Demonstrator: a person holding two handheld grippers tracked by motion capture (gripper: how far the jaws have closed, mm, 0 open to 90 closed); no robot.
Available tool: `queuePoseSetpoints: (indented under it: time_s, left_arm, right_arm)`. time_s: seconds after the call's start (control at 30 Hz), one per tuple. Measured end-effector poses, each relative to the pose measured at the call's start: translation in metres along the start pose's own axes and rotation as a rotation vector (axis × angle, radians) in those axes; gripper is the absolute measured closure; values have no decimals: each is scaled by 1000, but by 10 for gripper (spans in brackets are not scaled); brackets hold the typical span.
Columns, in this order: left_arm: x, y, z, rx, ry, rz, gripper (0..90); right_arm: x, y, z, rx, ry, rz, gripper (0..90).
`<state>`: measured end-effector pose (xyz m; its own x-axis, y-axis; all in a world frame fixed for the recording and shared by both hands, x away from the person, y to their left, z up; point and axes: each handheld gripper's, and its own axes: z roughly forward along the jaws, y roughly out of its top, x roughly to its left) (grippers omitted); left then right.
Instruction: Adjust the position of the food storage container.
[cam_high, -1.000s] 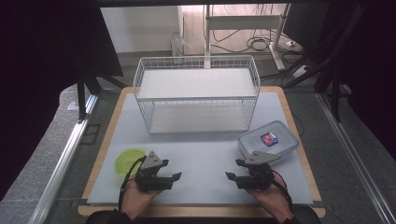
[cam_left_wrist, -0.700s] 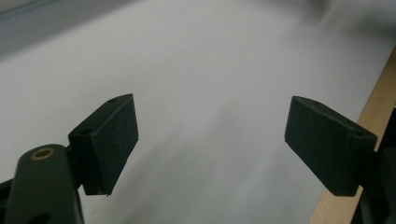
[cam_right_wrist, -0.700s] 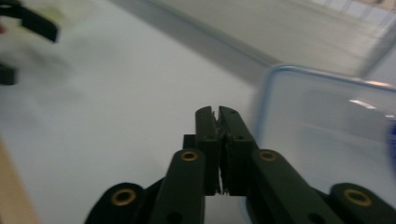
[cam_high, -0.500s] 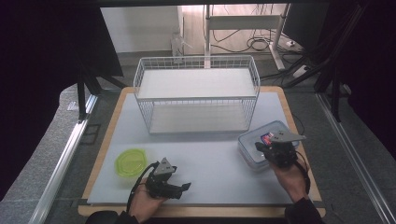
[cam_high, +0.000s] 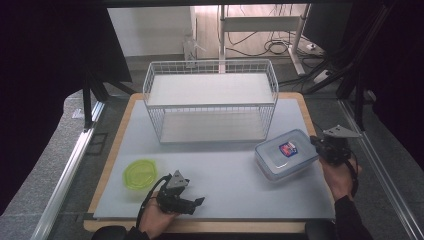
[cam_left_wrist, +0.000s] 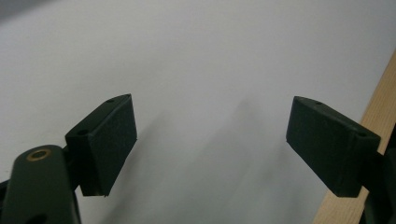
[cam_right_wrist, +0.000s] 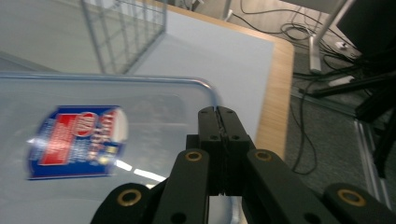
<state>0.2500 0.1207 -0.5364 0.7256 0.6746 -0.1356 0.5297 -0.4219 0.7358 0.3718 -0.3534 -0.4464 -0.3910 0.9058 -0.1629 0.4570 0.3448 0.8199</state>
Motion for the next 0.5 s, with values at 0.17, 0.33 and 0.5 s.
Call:
queuePoseSetpoints:
  time_s: [0.17, 0.33, 0.5]
  left_arm:
    - [-2, 0, 1, 8, -2, 14, 161]
    - [-1, 0, 0, 3, -10, 8, 162]
    - [-1, 0, 0, 9, -3, 8, 151]
  right_arm:
    - [-16, -9, 7, 48, -35, 13, 900]
    - [-23, -19, 15, 92, -28, 18, 900]
    - [-26, -22, 15, 87, -11, 50, 900]
